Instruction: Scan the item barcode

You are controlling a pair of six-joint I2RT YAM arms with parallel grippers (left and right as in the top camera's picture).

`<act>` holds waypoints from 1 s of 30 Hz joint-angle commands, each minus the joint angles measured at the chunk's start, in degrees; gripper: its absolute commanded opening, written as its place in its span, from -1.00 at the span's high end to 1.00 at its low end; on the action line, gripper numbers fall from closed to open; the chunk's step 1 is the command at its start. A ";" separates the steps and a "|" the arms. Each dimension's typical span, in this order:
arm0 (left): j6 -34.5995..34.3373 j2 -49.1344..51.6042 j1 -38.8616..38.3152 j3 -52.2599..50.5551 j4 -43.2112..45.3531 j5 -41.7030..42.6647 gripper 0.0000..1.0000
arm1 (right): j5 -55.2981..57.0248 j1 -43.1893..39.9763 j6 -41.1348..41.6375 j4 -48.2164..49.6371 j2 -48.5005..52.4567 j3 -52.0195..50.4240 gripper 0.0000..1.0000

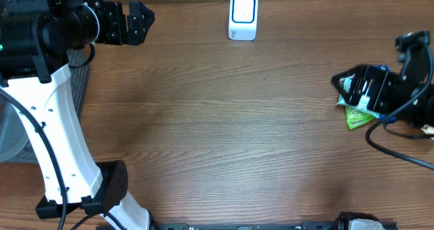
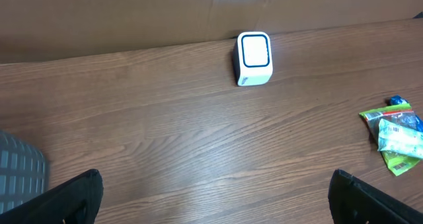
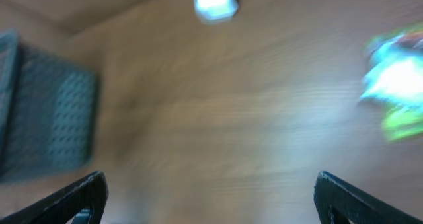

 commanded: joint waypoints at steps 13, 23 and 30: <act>1.09 0.35 -0.39 0.35 0.07 0.85 -0.99 | 25.09 2.54 -5.97 59.56 -37.40 -60.08 -1.00; 1.09 0.35 -0.39 0.35 0.07 0.83 -1.00 | 24.90 7.91 -11.56 75.19 -61.33 -92.13 -1.00; 1.09 0.35 -0.39 0.35 0.07 0.83 -0.99 | 21.05 7.96 -11.52 80.70 -68.76 -102.03 -1.00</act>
